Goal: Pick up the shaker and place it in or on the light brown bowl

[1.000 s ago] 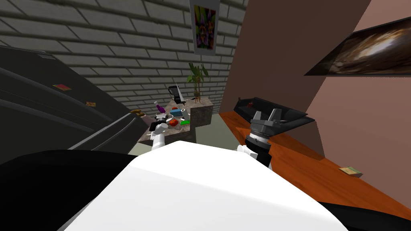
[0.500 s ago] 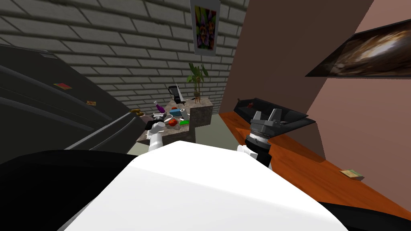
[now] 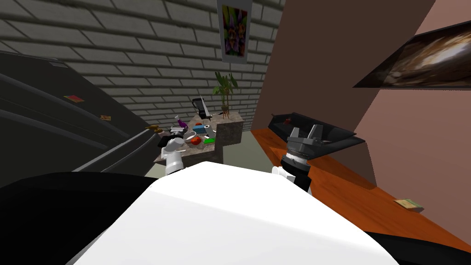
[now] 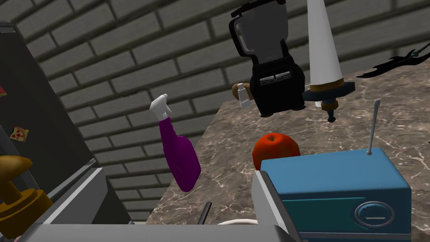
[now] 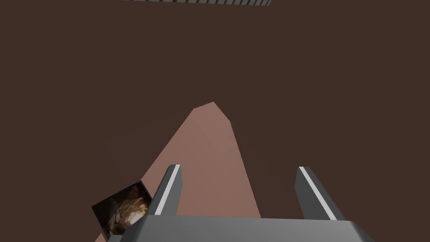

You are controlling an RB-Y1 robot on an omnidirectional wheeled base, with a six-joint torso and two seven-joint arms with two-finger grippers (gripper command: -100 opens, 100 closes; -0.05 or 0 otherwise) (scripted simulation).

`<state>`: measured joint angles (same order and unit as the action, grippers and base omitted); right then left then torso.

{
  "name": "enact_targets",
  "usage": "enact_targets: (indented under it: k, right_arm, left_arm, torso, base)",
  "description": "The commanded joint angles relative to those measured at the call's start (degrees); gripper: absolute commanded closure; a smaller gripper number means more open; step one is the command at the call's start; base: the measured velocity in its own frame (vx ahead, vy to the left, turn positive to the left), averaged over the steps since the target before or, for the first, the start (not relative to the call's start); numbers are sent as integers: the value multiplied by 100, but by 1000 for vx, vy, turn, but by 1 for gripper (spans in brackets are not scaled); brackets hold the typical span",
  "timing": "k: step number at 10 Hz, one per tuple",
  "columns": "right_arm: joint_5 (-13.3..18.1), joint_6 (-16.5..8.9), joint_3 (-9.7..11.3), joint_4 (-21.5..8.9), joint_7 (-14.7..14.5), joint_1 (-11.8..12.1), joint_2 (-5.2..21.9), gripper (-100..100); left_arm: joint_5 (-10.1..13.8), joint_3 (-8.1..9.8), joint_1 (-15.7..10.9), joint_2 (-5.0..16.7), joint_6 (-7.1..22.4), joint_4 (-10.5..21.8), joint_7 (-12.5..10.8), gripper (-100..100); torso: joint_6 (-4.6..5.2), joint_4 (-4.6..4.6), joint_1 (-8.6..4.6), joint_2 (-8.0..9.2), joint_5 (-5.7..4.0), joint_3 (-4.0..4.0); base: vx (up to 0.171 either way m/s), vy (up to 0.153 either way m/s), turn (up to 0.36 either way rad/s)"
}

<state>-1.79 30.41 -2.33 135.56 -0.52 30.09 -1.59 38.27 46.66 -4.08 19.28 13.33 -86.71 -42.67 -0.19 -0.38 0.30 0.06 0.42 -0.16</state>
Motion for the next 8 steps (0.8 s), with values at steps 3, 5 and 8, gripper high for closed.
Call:
enact_targets:
  k: [3, 5, 8]
  right_arm:
    - [0, 0, 0, 0, 0, 0, 0, 0]
    - [0, 0, 0, 0, 0, 0, 1, 0]
    - [0, 0, 0, 0, 0, 0, 1, 0]
  left_arm:
    - [51, 27, 28, 90, 104, -41, -31, 0]
    - [50, 27, 27, 88, 103, -41, -31, 0]
    - [50, 27, 27, 88, 103, -41, -31, 0]
  torso:
    - [1, -1, 13, 0, 3, 0]
    - [0, 1, 23, 5, 6, 3]
    - [0, 1, 25, 6, 6, 3]
  base:
    - [14, -27, 13]
    - [0, 0, 0]
    - [0, 0, 0]
